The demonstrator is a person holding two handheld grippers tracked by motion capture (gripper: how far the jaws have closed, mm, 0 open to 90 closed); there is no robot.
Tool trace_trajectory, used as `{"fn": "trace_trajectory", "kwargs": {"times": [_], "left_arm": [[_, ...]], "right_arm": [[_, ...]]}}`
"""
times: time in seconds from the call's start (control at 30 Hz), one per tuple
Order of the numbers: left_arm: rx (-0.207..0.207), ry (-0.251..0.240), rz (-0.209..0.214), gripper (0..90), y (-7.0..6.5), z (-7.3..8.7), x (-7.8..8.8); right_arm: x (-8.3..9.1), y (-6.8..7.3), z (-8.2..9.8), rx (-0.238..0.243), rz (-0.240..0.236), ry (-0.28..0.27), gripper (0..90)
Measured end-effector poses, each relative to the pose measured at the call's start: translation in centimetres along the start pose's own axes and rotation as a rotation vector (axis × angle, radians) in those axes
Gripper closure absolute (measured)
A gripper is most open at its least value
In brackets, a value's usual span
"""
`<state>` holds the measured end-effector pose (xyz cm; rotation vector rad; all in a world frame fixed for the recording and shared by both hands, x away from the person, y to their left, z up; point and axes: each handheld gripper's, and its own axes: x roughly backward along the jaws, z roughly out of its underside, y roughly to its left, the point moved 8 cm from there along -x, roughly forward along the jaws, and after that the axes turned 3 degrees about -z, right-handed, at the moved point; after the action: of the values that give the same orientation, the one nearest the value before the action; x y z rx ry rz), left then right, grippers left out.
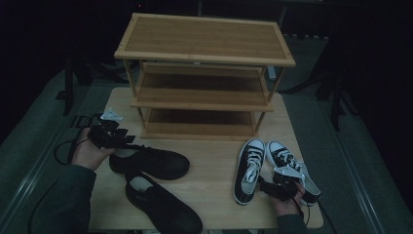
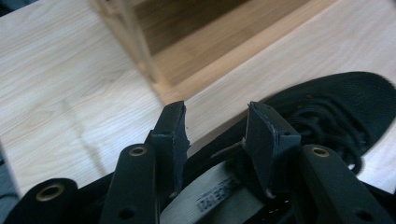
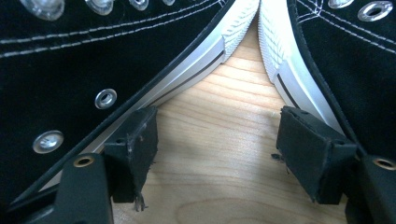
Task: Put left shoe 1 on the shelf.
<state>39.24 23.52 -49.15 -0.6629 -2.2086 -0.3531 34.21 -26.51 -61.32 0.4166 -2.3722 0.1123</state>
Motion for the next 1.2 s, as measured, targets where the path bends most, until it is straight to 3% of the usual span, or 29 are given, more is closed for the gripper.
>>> {"fn": "trace_trajectory", "kwargs": {"times": [0.13,0.33,0.57,0.83,1.2], "left_arm": [[-0.054,0.006,0.037,58.3,-0.5,0.0,-0.3],[-0.083,0.013,0.074,60.8,-1.0,0.2,-0.6],[-0.113,0.04,0.069,65.1,-1.2,0.3,-1.0],[-0.156,0.065,0.077,63.2,-1.5,0.7,-0.8],[-0.172,0.086,0.071,57.8,-1.5,1.4,-0.8]], "right_arm": [[0.0,0.0,0.0,0.001,0.0,0.0,28.8],[0.0,0.0,0.0,0.001,-0.001,0.0,28.9],[0.0,0.0,0.0,0.002,-0.002,0.0,28.9],[0.0,0.0,0.0,0.002,-0.002,0.0,28.9],[0.0,0.0,0.0,0.003,-0.002,0.0,28.9]]}}
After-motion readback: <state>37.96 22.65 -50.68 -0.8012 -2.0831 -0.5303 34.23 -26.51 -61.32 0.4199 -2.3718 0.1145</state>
